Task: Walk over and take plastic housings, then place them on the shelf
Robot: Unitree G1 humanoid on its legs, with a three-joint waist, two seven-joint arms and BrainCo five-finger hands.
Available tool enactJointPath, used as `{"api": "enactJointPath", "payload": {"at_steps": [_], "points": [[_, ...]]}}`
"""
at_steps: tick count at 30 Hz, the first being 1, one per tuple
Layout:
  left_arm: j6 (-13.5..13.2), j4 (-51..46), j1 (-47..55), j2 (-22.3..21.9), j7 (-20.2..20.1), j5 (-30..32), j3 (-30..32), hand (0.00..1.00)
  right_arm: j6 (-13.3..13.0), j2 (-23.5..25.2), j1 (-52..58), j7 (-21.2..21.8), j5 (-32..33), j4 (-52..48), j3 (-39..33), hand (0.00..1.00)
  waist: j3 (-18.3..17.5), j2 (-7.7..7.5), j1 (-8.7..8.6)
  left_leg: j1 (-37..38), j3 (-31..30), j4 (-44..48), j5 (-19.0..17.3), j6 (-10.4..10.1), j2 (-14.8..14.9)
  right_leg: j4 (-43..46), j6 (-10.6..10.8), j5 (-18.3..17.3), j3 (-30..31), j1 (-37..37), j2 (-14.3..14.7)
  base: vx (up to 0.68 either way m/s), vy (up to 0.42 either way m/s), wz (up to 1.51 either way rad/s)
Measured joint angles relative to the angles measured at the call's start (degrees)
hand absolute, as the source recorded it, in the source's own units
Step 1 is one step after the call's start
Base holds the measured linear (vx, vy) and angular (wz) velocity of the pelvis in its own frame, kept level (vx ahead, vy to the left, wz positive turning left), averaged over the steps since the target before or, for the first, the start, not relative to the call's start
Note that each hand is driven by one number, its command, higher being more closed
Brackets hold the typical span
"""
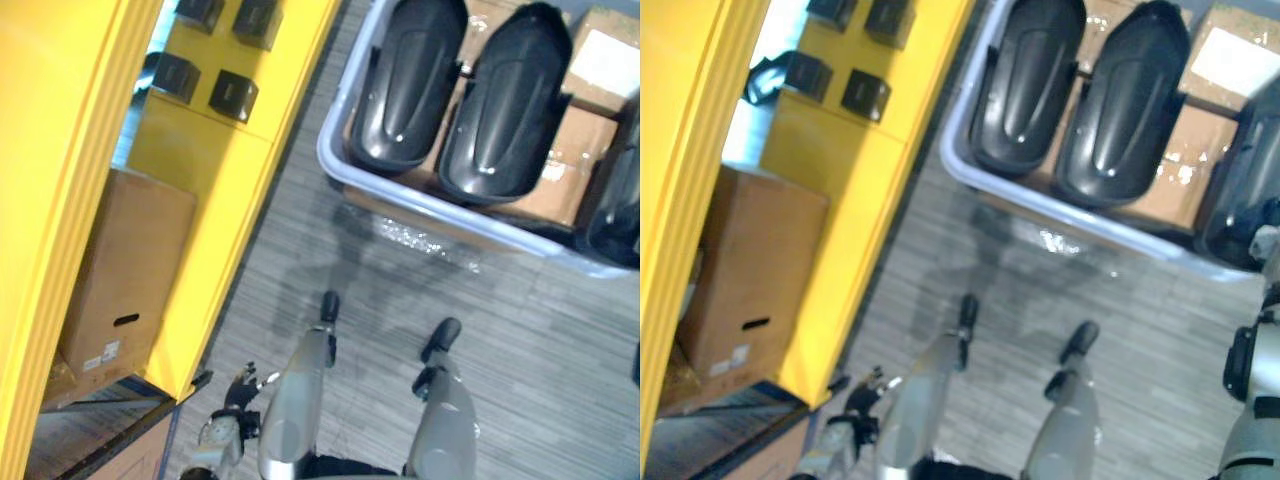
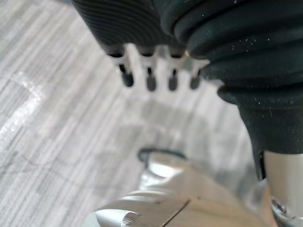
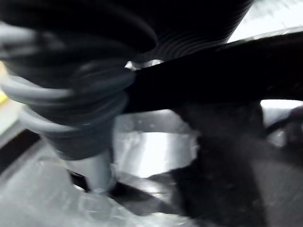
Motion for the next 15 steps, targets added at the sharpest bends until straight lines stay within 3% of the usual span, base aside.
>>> {"api": "enactJointPath", "payload": {"at_steps": [4, 10, 15], "points": [[0.0, -0.5, 0.6, -0.2, 0.0, 0.0, -0.1, 0.00, 0.8, 0.0, -0.2, -1.6, -7.1, 0.0, 0.3, 1.00, -0.3, 0.50, 0.03, 0.3, -0.1, -0.2, 0.2, -0.1, 0.1, 0.0, 0.0, 0.0, -0.1, 0.2, 0.0, 0.00, -0.004, 0.01], [0.0, -0.7, 0.8, -0.2, -0.2, 0.0, -0.1, 0.00, 2.0, 0.3, -0.3, -3.8, -12.1, -0.6, 3.2, 1.00, -0.3, 0.51, -0.07, 1.6, 0.0, -0.2, 0.2, -0.1, 0.5, -0.2, 0.0, 0.0, -0.1, 1.8, 0.2, -0.01, 0.000, 0.00], [-0.1, -3.7, 3.0, 0.6, -0.2, -1.1, 0.9, 0.00, -1.3, 0.3, 0.8, -9.0, -12.9, -10.8, 5.3, 1.00, -0.2, -0.51, -1.49, 2.3, 0.6, 0.2, 0.1, -0.2, 1.4, -1.6, -0.2, 0.7, 0.2, 3.0, 1.3, -0.02, -0.004, -0.04]]}}
